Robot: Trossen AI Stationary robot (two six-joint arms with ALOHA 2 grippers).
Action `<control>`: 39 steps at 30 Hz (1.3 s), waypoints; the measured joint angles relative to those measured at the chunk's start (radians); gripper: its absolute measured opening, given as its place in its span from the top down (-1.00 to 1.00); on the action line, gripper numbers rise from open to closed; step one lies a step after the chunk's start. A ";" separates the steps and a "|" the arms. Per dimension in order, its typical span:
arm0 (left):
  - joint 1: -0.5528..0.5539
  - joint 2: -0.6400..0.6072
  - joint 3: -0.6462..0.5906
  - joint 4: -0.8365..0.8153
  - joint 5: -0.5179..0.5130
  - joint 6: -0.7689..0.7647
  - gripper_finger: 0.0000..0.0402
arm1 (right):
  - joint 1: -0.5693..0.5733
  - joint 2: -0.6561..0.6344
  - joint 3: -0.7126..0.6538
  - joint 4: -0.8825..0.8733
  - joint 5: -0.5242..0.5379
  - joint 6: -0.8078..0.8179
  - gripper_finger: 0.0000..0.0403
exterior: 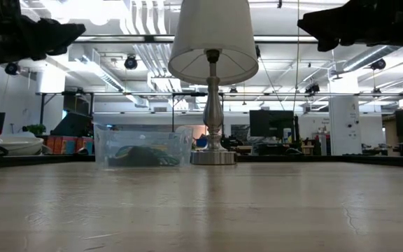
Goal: Pick and place rubber bands into bin
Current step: Return to Home Position
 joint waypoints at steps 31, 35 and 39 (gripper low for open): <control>0.000 0.053 -0.003 -0.181 -0.023 0.058 0.41 | -0.003 -0.060 -0.054 0.024 0.014 0.107 0.37; 0.000 0.065 -0.003 -0.178 -0.023 0.058 0.41 | -0.003 -0.135 -0.078 0.024 -0.065 0.091 0.37; 0.000 0.073 -0.003 -0.172 -0.023 0.057 0.41 | -0.002 -0.258 -0.099 0.002 -0.123 0.109 0.37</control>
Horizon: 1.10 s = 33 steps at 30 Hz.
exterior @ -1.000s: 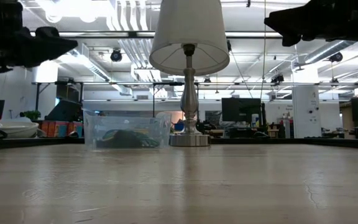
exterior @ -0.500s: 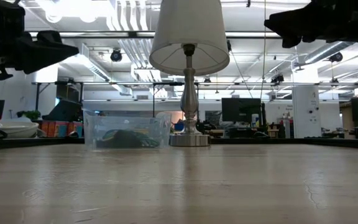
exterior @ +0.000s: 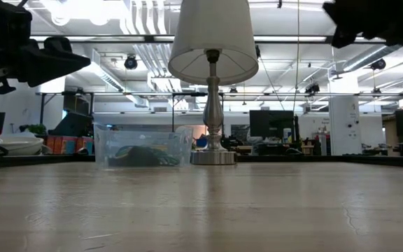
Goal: Pick and place rubber bands into bin
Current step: Return to Home Position
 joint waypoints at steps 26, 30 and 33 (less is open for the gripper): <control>0.000 0.007 -0.001 0.003 -0.008 0.000 0.41 | 0.008 -0.318 -0.061 -0.292 0.060 0.063 0.37; 0.000 0.010 -0.001 0.003 -0.008 0.000 0.41 | 0.008 -0.317 -0.090 -0.313 0.057 0.088 0.37; 0.000 0.007 -0.001 0.004 -0.008 0.000 0.41 | 0.010 -0.317 -0.107 -0.342 0.057 0.099 0.37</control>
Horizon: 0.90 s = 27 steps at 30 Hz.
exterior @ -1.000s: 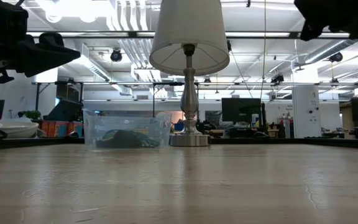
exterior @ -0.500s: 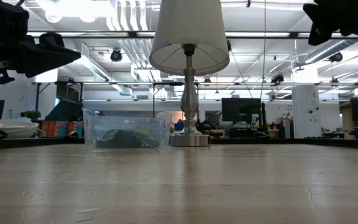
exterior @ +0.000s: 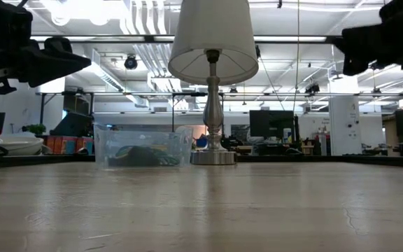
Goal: Pick and place rubber bands into bin
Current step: Return to Home Position
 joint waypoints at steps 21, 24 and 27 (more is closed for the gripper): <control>0.000 0.001 0.000 0.000 0.000 0.000 0.41 | 0.166 0.002 -0.008 -0.085 0.184 -0.063 0.37; 0.000 0.000 0.000 0.000 0.000 0.000 0.41 | 0.165 0.006 -0.008 -0.115 0.289 -0.016 0.37; 0.000 0.001 0.000 -0.001 0.000 0.000 0.41 | 0.165 0.010 -0.008 -0.111 0.322 0.009 0.37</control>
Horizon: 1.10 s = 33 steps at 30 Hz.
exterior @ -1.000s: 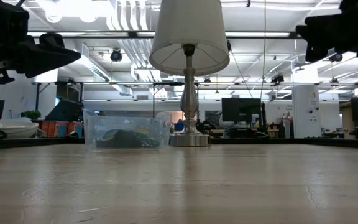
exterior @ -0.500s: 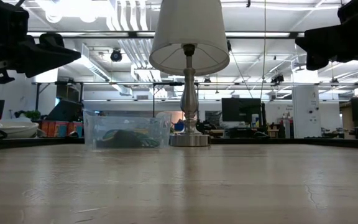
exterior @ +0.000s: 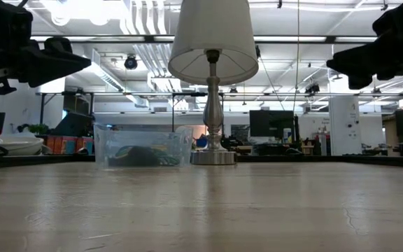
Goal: Pick and place rubber bands into bin
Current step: Return to Home Position
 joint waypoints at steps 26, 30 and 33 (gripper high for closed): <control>0.001 0.002 0.000 0.000 0.000 0.000 0.41 | 0.002 0.007 0.000 -0.019 -0.111 -0.016 0.37; 0.000 0.002 0.000 0.000 0.000 0.000 0.41 | 0.002 0.007 0.000 -0.019 -0.112 -0.016 0.37; 0.000 0.002 0.000 0.000 0.000 0.000 0.41 | 0.002 0.007 0.000 -0.019 -0.112 -0.016 0.37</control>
